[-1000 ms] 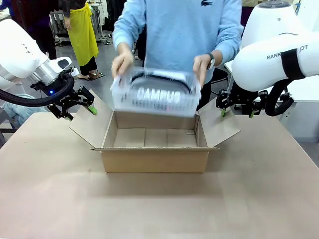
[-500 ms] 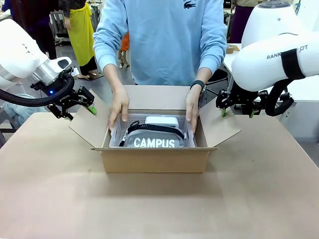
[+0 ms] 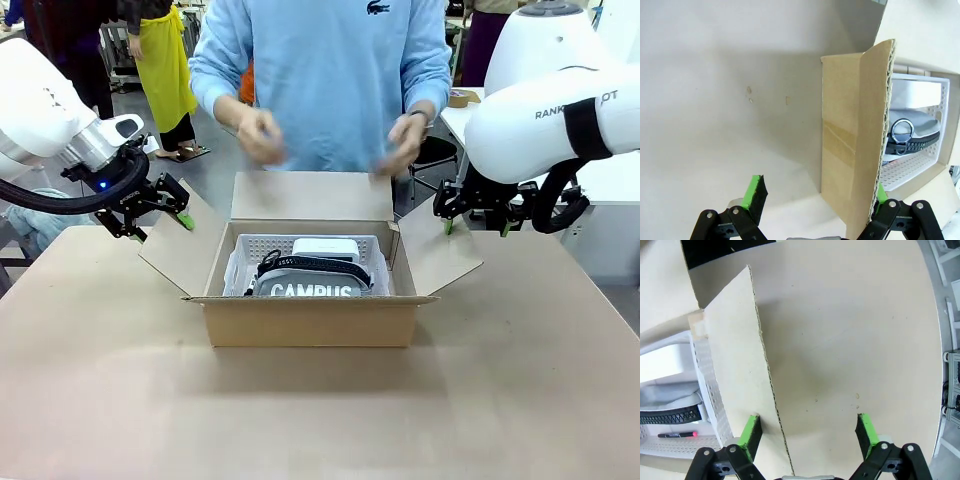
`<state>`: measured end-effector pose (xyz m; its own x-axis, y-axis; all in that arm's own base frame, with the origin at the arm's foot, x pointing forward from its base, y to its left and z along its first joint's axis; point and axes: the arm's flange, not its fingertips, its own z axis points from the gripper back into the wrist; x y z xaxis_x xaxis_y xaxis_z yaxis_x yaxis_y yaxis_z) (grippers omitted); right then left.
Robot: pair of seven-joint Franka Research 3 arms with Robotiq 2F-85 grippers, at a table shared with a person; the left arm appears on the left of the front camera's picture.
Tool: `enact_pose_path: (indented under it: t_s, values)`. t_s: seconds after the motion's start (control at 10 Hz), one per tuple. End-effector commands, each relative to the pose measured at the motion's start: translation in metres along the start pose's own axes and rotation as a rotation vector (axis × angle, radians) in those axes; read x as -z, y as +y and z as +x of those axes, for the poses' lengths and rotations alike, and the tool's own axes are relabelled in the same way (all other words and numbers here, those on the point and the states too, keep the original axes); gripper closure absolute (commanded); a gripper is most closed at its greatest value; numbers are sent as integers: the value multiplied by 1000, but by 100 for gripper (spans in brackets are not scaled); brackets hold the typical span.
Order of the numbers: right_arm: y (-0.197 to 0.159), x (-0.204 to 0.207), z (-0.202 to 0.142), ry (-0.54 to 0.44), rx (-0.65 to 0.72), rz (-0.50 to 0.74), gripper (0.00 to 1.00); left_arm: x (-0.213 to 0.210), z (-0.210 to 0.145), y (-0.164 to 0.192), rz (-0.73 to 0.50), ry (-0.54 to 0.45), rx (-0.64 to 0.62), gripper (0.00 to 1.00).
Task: Pack the gift set into the box.
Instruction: Lift both hands away from the flaps of the Package Box.
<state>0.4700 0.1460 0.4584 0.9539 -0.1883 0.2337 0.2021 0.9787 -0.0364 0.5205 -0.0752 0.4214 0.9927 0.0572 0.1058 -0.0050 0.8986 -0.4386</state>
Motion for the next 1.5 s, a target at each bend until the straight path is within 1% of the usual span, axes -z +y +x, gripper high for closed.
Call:
enact_pose_path:
  t_s: [0.0, 0.1, 0.2, 0.3, 0.4, 0.5, 0.6, 0.7, 0.8, 0.9, 1.0, 1.1, 1.4]
  values:
    - [0, 0, 0, 0, 0, 0, 0, 0, 0, 0, 0, 0, 0, 0]
    - [-15, -24, -1, 29, -44, 123, 0, -33, -11, 4, -112, 54, 69, 0]
    - [-42, -50, -1, 92, -56, 287, 0, -66, -20, 18, -241, 94, 78, 0]
    - [-79, -74, -3, 127, -61, 495, 0, -94, -26, 41, -436, 172, 102, 0]
    - [-112, -86, -8, 169, -97, 704, 0, -108, -29, 64, -629, 228, 136, 0]
    - [-145, -90, -15, 202, -125, 934, 0, -117, -31, 92, -842, 292, 208, 0]
    - [-178, -84, -23, 180, -85, 1100, 0, -120, -31, 126, -1043, 304, 234, 0]
    - [-207, -71, -33, 136, 3, 1175, 0, -120, -30, 163, -1194, 253, 204, 0]
    - [-236, -53, -45, 91, 113, 1249, 0, -116, -32, 204, -1307, 181, 128, 0]
    - [-254, -38, -52, 61, 238, 1280, 0, -109, -36, 227, -1354, 129, 55, 0]
    - [-259, -26, -51, 22, 366, 1238, 0, -100, -34, 237, -1369, 107, -40, 0]
    - [-249, -60, -51, 67, 126, 1237, 0, -114, -62, 216, -1233, 132, 156, 0]
    - [-249, -60, -51, 67, 126, 1237, 0, -114, -62, 216, -1233, 132, 156, 0]
